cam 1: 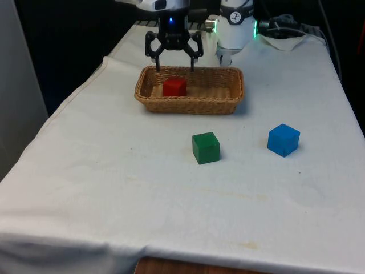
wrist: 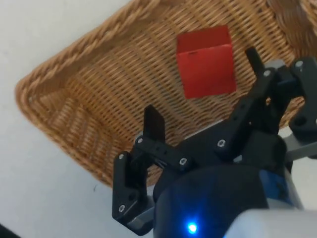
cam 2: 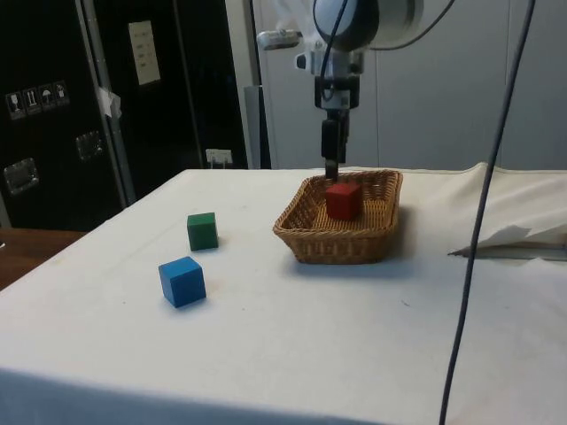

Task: Pick up exactly two blocks and place them into the basket.

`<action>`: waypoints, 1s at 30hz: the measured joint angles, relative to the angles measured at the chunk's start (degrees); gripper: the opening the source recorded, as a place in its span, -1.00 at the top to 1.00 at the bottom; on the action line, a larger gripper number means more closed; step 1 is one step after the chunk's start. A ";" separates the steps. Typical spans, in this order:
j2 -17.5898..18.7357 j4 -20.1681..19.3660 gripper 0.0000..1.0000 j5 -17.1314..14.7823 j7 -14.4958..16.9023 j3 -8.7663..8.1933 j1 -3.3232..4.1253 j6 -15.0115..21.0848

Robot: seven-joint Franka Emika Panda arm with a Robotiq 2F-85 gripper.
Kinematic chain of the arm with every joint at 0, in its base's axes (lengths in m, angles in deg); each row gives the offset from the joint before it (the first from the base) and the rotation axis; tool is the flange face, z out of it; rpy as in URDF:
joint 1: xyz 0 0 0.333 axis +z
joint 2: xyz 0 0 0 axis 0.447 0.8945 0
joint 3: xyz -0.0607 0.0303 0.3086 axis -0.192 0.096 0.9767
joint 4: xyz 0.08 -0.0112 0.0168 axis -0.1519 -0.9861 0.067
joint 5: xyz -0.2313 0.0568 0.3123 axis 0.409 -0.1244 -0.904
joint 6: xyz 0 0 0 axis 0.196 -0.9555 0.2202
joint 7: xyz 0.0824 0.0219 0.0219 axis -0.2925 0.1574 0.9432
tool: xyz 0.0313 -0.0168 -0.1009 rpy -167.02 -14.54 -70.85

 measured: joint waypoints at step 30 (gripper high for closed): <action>-3.21 6.76 -1.00 4.58 -13.75 11.06 0.17 -5.73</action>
